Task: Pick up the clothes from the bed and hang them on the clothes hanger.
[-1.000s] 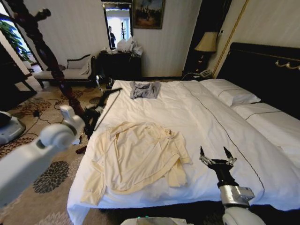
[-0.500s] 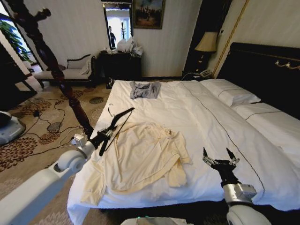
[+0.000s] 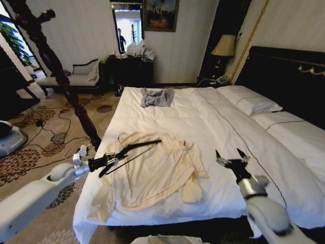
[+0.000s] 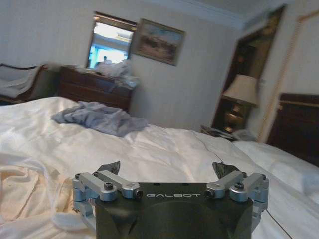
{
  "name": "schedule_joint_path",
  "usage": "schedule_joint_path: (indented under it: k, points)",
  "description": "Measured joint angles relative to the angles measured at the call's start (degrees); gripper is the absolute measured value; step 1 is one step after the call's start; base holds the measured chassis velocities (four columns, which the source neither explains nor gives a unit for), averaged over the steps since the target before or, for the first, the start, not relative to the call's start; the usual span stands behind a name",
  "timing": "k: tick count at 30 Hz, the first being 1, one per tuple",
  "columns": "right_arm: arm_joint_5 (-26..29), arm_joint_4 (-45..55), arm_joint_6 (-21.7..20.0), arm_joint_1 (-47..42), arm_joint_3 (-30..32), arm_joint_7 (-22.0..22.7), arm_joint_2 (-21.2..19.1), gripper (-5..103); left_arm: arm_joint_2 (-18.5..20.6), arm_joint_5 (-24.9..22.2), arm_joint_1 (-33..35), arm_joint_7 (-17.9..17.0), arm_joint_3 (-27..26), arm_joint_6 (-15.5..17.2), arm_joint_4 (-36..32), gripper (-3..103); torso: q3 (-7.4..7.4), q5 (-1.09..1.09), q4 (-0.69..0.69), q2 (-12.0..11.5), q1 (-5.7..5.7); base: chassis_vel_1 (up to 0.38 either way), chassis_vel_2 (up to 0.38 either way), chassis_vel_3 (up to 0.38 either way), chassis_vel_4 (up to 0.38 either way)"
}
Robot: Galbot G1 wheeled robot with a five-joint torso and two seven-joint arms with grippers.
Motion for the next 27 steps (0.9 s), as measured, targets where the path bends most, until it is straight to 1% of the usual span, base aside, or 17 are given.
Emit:
schedule_joint_path:
  k: [1,2,4,6,8,9,11,12,14,15,16,18,20,21,23,25,27]
  points:
    - [0.1,-1.2,-0.1,2.0,-1.7,-0.1,-1.2,100,0.0,0.3,-1.3,1.0,0.6,0.2,1.0,16,0.0,0.01,0.02,0.0,0.0,0.0,0.0,0.0,0.0]
    - [0.5,-3.9,-0.5,6.8,-5.9,-0.3,-3.2,100,-0.2,0.9,-4.6,3.0,2.0,0.3,3.7,16,0.0,0.0,0.0,0.0,0.0,0.0,0.0,0.0,0.0]
    - [0.7,-4.9,-0.7,8.4,-7.3,-0.4,-3.5,100,-0.2,1.2,-5.6,3.5,2.5,0.3,4.8,16,-0.01,-0.01,-0.02,0.0,0.0,0.0,0.0,0.0,0.0]
    - [0.9,-8.1,-1.0,13.4,-11.4,-0.8,-4.0,100,-0.2,1.6,-8.7,5.3,3.9,0.3,8.3,16,0.0,0.0,-0.01,0.0,0.0,0.0,0.0,0.0,0.0]
    - [1.0,-13.2,-1.1,21.4,-18.2,-1.2,-3.4,100,-0.3,1.5,-12.0,6.6,5.6,0.3,12.9,16,0.0,0.03,-0.01,0.0,0.0,0.0,0.0,0.0,0.0]
    - [1.0,-13.2,-1.1,21.4,-18.2,-1.2,-3.4,100,-0.3,1.5,-12.0,6.6,5.6,0.3,12.9,16,0.0,0.03,-0.01,0.0,0.0,0.0,0.0,0.0,0.0]
    - [1.0,-16.4,-1.1,26.8,-23.4,-1.5,-2.4,100,-0.6,1.4,-13.2,6.7,6.1,0.3,15.3,16,0.0,-0.01,0.03,0.0,0.01,0.0,0.0,0.0,0.0]
    - [1.2,-18.8,-1.5,31.1,-27.6,-1.8,-1.2,100,-0.9,1.5,-13.6,6.4,6.2,0.3,16.4,16,0.0,0.0,0.01,0.0,0.01,0.0,0.0,0.0,0.0]
    - [1.9,-20.9,-2.0,35.3,-31.7,-1.9,0.3,100,-1.3,1.5,-13.6,6.0,6.2,0.2,17.1,16,-0.01,-0.01,0.0,0.0,0.01,0.0,0.0,0.0,0.0]
    - [1.9,-20.9,-2.0,35.3,-31.7,-1.9,0.3,100,-1.3,1.5,-13.6,6.0,6.2,0.2,17.1,16,-0.01,-0.01,0.0,0.0,0.01,0.0,0.0,0.0,0.0]
    - [3.1,-23.3,-2.6,39.2,-34.9,-1.9,1.8,100,-1.7,1.5,-13.5,5.7,6.2,0.1,17.6,16,-0.01,-0.01,0.01,0.0,0.01,0.0,0.0,0.0,0.0]
    - [5.2,-26.2,-3.3,43.0,-37.7,-1.8,3.4,100,-1.8,1.5,-13.0,5.3,5.8,0.0,17.7,16,-0.01,-0.02,0.01,0.0,0.0,0.0,0.0,0.0,0.0]
    - [6.3,-27.0,-3.6,44.0,-38.4,-1.8,3.9,100,-1.8,1.4,-12.9,5.3,5.7,-0.1,17.7,16,-0.01,-0.01,0.01,0.0,0.01,0.0,0.0,0.0,0.0]
    - [10.5,-29.4,-4.7,46.5,-39.9,-1.3,5.5,100,-1.6,1.1,-12.5,5.2,5.5,-0.4,17.6,16,0.0,-0.02,0.0,0.0,0.01,0.0,0.0,0.0,0.0]
    - [14.7,-32.3,-5.9,49.0,-41.1,-0.7,7.5,103,-1.4,0.3,-12.3,5.2,5.5,-0.6,17.4,16,-0.01,0.0,0.0,0.0,0.0,0.0,0.0,0.0,0.0]
    - [15.7,-33.2,-6.1,49.8,-41.5,-0.6,8.1,101,-1.4,0.0,-12.3,5.2,5.5,-0.7,17.3,16,-0.01,0.01,0.0,0.0,0.0,0.0,0.0,0.0,0.0]
    - [17.9,-36.5,-6.6,52.5,-43.4,-0.3,10.4,100,-1.5,-0.4,-12.3,4.8,5.5,-1.1,17.3,16,-0.02,-0.01,0.0,0.0,-0.01,0.0,0.0,0.0,0.0]
